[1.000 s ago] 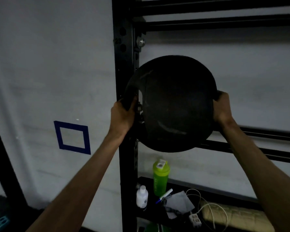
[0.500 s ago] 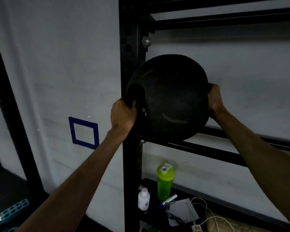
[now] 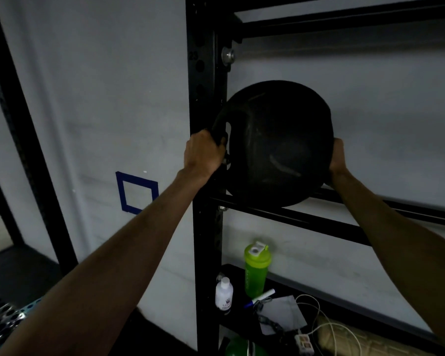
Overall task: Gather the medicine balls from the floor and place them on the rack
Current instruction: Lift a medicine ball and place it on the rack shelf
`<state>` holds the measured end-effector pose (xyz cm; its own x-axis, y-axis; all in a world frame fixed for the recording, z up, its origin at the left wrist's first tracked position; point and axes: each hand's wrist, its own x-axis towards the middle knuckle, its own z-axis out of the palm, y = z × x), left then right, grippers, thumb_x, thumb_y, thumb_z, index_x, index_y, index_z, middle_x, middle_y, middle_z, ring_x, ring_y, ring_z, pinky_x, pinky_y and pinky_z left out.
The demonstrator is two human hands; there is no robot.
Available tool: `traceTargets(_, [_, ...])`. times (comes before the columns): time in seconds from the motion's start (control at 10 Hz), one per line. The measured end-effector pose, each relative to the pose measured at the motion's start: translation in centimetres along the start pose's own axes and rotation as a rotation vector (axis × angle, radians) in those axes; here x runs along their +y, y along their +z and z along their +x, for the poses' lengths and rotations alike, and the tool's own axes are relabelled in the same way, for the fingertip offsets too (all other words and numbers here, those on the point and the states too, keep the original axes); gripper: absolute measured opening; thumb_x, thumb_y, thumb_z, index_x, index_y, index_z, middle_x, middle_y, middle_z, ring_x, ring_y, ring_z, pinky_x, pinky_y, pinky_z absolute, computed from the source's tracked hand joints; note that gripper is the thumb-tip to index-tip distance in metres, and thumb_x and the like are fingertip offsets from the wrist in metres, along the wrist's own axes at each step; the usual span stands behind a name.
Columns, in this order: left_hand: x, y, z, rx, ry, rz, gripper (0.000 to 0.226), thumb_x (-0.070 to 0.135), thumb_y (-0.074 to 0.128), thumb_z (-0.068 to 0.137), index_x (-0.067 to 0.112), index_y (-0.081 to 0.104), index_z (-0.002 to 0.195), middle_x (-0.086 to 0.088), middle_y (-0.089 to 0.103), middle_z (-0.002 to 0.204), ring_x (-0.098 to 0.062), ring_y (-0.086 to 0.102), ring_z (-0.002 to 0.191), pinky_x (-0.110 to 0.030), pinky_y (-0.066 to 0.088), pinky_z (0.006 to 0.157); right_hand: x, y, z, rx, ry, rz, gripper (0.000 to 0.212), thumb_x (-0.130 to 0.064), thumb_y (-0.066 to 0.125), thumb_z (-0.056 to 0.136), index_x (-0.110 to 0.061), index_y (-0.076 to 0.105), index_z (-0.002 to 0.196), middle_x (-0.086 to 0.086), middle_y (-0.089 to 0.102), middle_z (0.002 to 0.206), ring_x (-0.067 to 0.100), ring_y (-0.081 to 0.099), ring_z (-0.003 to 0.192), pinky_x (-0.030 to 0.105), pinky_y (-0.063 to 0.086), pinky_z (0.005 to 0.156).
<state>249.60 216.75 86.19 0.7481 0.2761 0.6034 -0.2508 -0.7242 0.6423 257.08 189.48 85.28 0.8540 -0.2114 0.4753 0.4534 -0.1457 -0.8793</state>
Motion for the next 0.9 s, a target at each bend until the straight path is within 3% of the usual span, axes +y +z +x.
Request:
traceTargets(0.1, [0.1, 0.5, 1.3, -0.055, -0.045, 0.019, 0.046, 0.024, 0.057, 0.099, 0.014, 0.044, 0.056, 0.000, 0.051, 0.060, -0.010, 0.046, 0.050, -0.024, 0.032, 0.044, 1.3, -0.2, 0.5, -0.015, 0.095, -0.092, 0.028, -0.017, 0.043, 0.092, -0.024, 0.043, 0.065, -0.006, 0.050, 0.068, 0.012, 0.047, 0.065, 0.026, 0.042, 0.063])
traceTargets(0.2, [-0.2, 1.4, 1.7, -0.044, -0.086, 0.035, 0.043, 0.022, 0.057, 0.099, 0.013, 0.047, 0.058, 0.000, 0.053, 0.062, -0.011, 0.047, 0.052, -0.025, 0.032, 0.045, 2.3, -0.5, 1.7, -0.021, 0.166, -0.152, 0.027, -0.015, 0.043, 0.100, -0.023, 0.044, 0.074, -0.001, 0.050, 0.080, 0.021, 0.052, 0.079, 0.034, 0.046, 0.074])
traceTargets(0.3, [-0.9, 2.5, 2.0, -0.011, -0.119, 0.073, 0.042, 0.019, 0.057, 0.098, 0.013, 0.046, 0.058, -0.004, 0.057, 0.068, -0.016, 0.052, 0.056, -0.025, 0.036, 0.049, 1.3, 0.6, 1.6, -0.070, 0.213, -0.071, 0.038, -0.007, 0.045, 0.095, -0.026, 0.034, 0.064, -0.002, 0.039, 0.069, 0.014, 0.036, 0.062, 0.029, 0.030, 0.058])
traceTargets(0.6, [-1.6, 3.5, 2.3, 0.047, -0.131, 0.028, 0.035, 0.027, 0.062, 0.097, 0.009, 0.053, 0.068, -0.005, 0.057, 0.067, -0.020, 0.058, 0.058, -0.025, 0.039, 0.050, 2.9, 1.0, 2.6, -0.108, 0.231, -0.035, 0.051, 0.006, 0.034, 0.100, -0.027, 0.031, 0.061, -0.002, 0.033, 0.064, 0.011, 0.027, 0.059, 0.028, 0.023, 0.058])
traceTargets(0.7, [-1.3, 3.0, 1.5, 0.006, -0.181, -0.020, 0.036, 0.036, 0.059, 0.097, 0.001, 0.062, 0.105, -0.010, 0.065, 0.089, -0.029, 0.066, 0.082, -0.034, 0.052, 0.066, 2.4, 0.6, 1.2, -0.113, 0.244, -0.044, 0.039, -0.001, 0.038, 0.103, -0.019, 0.049, 0.069, 0.001, 0.049, 0.073, 0.012, 0.042, 0.064, 0.023, 0.038, 0.061])
traceTargets(0.8, [-1.0, 2.3, -0.9, -0.056, -0.189, -0.084, 0.051, 0.046, 0.051, 0.099, 0.005, 0.055, 0.128, -0.012, 0.066, 0.112, -0.030, 0.065, 0.100, -0.039, 0.054, 0.086, 2.0, -0.7, -1.1, -0.155, 0.258, -0.123, 0.026, -0.013, 0.043, 0.105, -0.007, 0.058, 0.125, 0.006, 0.063, 0.107, 0.020, 0.060, 0.087, 0.028, 0.052, 0.076])
traceTargets(0.9, [-1.2, 2.0, -3.4, -0.065, -0.184, -0.148, 0.054, 0.052, 0.045, 0.100, 0.007, 0.053, 0.129, -0.008, 0.064, 0.111, -0.026, 0.063, 0.100, -0.037, 0.053, 0.087, 1.3, -2.3, -3.7, -0.143, 0.237, -0.226, 0.037, -0.018, 0.047, 0.104, -0.008, 0.051, 0.139, 0.008, 0.064, 0.122, 0.024, 0.065, 0.098, 0.033, 0.056, 0.083])
